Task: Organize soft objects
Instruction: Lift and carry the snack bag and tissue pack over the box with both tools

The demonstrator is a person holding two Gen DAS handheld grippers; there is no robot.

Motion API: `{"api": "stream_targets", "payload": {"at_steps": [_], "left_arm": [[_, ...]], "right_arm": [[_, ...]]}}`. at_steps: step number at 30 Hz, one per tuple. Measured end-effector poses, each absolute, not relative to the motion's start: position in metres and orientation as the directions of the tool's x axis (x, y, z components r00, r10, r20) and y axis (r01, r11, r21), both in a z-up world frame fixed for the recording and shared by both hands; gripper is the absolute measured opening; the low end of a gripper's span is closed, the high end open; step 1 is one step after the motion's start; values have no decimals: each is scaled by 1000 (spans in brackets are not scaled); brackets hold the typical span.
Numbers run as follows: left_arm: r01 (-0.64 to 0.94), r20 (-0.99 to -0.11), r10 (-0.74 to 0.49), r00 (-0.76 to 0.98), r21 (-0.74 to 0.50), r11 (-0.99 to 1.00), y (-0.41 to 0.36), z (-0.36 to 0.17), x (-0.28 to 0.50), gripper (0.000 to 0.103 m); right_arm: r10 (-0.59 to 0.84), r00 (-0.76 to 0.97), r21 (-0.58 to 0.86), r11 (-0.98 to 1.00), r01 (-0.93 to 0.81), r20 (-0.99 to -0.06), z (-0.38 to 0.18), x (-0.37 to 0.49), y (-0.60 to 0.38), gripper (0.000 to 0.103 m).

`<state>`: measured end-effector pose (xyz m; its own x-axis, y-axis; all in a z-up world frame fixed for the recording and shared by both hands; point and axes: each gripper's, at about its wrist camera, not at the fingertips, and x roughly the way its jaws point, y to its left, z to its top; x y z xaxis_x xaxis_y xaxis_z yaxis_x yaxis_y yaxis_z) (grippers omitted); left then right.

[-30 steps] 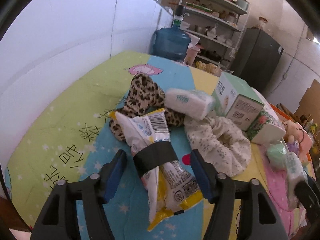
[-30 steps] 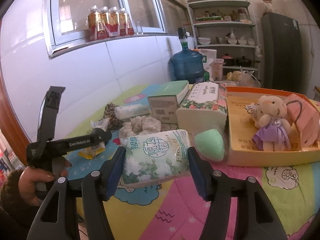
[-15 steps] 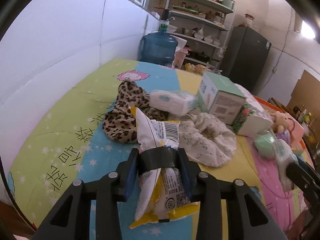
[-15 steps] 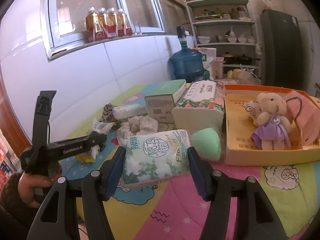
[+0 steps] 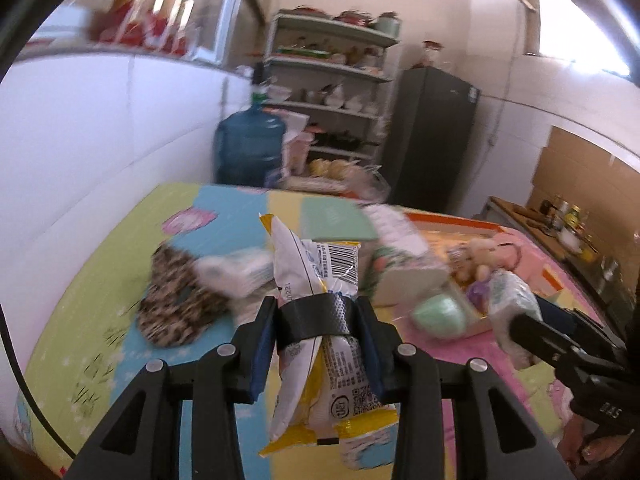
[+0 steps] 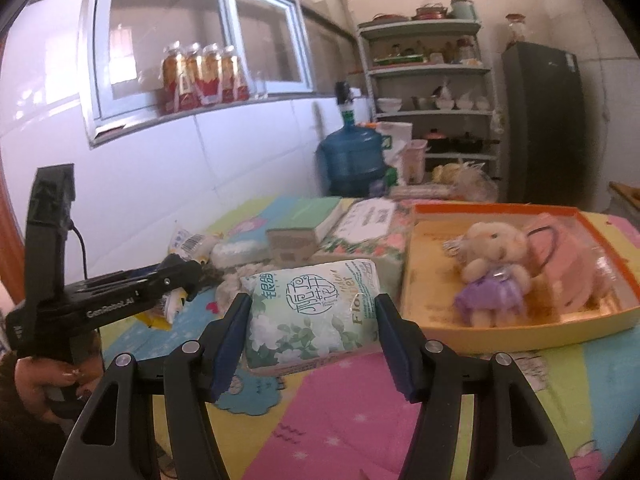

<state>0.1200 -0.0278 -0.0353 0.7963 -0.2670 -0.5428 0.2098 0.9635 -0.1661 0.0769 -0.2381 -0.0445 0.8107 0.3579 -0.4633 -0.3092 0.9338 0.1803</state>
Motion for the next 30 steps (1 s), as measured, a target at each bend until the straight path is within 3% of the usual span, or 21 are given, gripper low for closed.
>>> {"api": "stream_targets", "payload": {"at_steps": [14, 30], "left_arm": [[400, -495, -422, 759, -157, 903, -127, -7, 137, 39], [488, -501, -498, 707, -164, 857, -214, -4, 172, 39]], "right_arm": [[197, 892, 124, 979, -160, -408, -21, 68, -315, 63], [71, 919, 105, 994, -33, -389, -14, 79, -395, 63]]}}
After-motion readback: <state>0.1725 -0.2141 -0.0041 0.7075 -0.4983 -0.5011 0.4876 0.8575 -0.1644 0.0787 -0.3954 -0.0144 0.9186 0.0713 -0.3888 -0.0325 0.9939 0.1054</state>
